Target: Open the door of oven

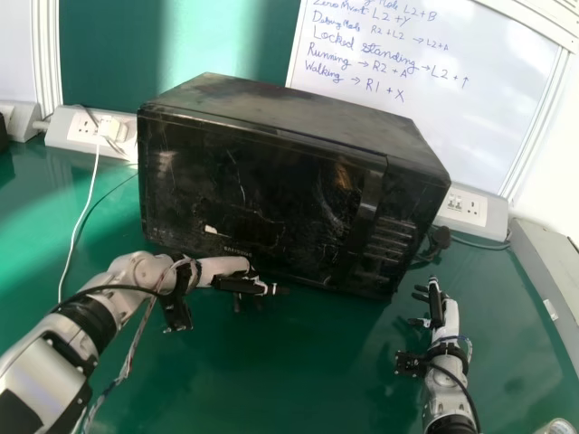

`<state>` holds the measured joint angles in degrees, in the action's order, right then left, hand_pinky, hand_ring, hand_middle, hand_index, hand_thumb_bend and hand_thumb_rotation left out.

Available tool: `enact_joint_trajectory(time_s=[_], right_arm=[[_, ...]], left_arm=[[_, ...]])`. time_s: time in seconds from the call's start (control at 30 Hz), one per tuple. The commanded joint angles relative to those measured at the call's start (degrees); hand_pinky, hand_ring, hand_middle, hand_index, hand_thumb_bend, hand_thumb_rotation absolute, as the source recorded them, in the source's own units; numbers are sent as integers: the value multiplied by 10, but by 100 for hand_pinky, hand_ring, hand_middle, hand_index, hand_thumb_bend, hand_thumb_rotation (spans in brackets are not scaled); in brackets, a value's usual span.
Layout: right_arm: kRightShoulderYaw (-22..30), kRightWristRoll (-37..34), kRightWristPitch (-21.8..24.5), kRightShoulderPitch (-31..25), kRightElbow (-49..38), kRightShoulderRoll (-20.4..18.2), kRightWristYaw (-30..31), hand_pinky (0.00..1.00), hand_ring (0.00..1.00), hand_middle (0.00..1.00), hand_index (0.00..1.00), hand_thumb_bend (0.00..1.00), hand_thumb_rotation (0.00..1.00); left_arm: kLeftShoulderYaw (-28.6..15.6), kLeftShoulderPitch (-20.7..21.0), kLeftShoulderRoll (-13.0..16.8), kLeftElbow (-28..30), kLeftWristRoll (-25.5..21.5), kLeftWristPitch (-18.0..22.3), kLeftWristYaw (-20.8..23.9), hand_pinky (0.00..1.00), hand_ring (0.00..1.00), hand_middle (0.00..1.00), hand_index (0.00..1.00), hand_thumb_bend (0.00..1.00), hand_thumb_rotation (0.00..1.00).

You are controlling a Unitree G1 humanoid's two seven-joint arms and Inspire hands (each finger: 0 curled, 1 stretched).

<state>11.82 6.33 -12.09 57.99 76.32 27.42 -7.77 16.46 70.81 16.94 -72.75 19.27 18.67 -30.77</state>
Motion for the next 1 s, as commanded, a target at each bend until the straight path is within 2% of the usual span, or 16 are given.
enact_joint_trajectory(time_s=[0.0, 0.13, 0.23, 0.3, 0.4, 0.43, 0.47, 0.5, 0.63, 0.77, 0.97], right_arm=[[1, -2, 3, -2, 2, 3, 0, 39, 51, 63, 63, 60, 87], [-2, 1, 6, -1, 2, 3, -1, 40, 51, 63, 63, 59, 88], [0, -3, 2, -2, 2, 3, 0, 40, 51, 63, 63, 62, 88], [-4, 2, 1, -3, 2, 4, -1, 40, 51, 64, 63, 62, 88], [-6, 4, 1, -3, 2, 6, 1, 40, 51, 64, 64, 61, 91], [-4, 2, 2, -3, 3, 5, 2, 39, 51, 64, 64, 61, 91], [-2, 1, 4, -2, 3, 5, 3, 39, 51, 64, 63, 61, 91], [-2, 1, 5, -2, 3, 5, 3, 40, 51, 64, 64, 61, 91], [-3, 3, -1, -3, 2, 5, 3, 39, 51, 64, 63, 63, 94], [0, 0, 3, -2, 2, 4, -1, 38, 50, 63, 62, 63, 89], [6, -5, 4, -1, 3, 4, 9, 39, 51, 63, 64, 61, 89]], left_arm=[[-8, -30, -15, -7, -10, -14, -43, 53, 62, 66, 49, 49, 4], [-19, -28, -19, 8, -25, -33, -43, 48, 63, 70, 49, 49, 6], [-23, -26, -17, 19, -31, -44, -45, 52, 66, 72, 49, 50, 6], [-30, -26, -17, 26, -36, -52, -42, 54, 66, 70, 49, 50, 6], [-36, -30, -16, 41, -44, -55, -35, 65, 73, 73, 49, 50, 6], [-36, -33, -15, 48, -45, -52, -32, 62, 72, 73, 49, 50, 6], [-36, -35, -14, 55, -45, -50, -28, 56, 66, 70, 50, 50, 6], [-40, -39, -13, 61, -49, -44, -27, 53, 63, 69, 50, 50, 6], [-50, -49, -11, 82, -58, -36, -28, 52, 60, 66, 50, 50, 6], [-59, -54, -7, 95, -67, -23, -35, 50, 60, 65, 50, 50, 6], [-88, -68, -7, 131, -112, -16, -67, 40, 51, 58, 50, 50, 6]])
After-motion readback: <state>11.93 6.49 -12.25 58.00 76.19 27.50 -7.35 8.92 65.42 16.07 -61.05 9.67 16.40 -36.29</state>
